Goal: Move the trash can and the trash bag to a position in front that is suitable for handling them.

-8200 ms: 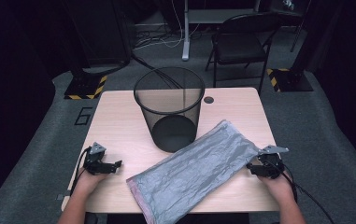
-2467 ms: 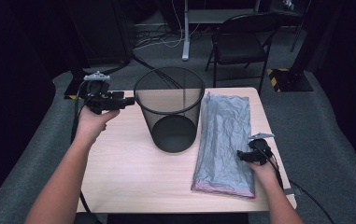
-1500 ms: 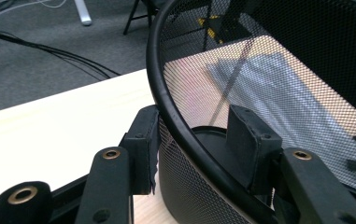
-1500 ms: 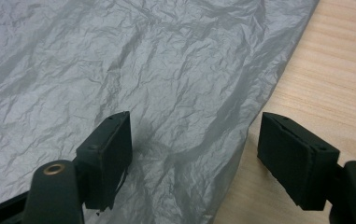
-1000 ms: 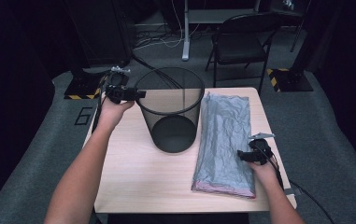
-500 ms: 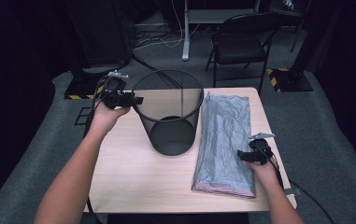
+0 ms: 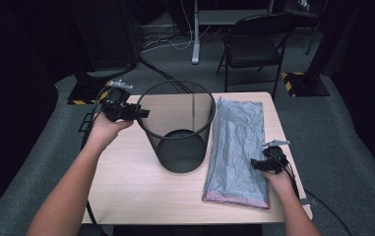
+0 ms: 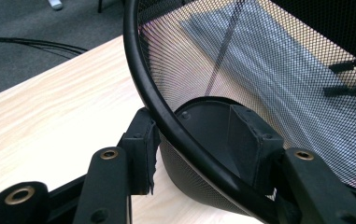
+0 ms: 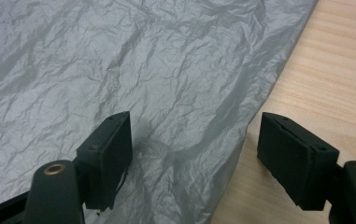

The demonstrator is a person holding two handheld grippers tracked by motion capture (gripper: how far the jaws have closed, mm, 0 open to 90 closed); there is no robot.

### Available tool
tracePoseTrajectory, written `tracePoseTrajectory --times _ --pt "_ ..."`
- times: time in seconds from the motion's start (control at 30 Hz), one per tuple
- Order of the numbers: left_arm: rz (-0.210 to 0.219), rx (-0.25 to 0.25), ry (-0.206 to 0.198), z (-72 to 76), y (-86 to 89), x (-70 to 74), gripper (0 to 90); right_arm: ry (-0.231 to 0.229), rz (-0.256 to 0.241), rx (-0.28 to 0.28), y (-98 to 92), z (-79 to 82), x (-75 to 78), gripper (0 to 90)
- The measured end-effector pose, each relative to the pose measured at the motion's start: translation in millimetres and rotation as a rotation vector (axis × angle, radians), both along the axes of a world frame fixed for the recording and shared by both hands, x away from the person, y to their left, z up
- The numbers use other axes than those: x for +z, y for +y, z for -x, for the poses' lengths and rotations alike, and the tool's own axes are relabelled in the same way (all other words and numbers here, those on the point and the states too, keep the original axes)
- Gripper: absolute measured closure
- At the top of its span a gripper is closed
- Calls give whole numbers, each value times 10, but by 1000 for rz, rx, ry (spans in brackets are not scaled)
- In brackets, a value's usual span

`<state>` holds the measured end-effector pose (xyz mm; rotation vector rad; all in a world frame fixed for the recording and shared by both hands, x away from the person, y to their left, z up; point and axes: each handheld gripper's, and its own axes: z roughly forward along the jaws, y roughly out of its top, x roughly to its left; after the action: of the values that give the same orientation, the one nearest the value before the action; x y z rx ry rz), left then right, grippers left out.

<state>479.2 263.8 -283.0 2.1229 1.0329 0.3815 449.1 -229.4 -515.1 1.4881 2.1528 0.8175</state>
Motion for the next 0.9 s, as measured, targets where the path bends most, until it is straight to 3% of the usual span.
tracePoseTrajectory --times 0.1,0.27,0.53,0.9 --pt "-20 -36 5 110 -25 11 533 2 -1 -1 1 1 1 254" --pt "-19 -59 4 204 -29 8 533 6 0 2 -3 2 5 259" --pt "39 -86 3 460 -32 -30 518 25 -26 -2 -64 -5 25 283" --pt "44 -168 -1 698 -148 -39 512 12 -57 -60 -112 -84 72 215"
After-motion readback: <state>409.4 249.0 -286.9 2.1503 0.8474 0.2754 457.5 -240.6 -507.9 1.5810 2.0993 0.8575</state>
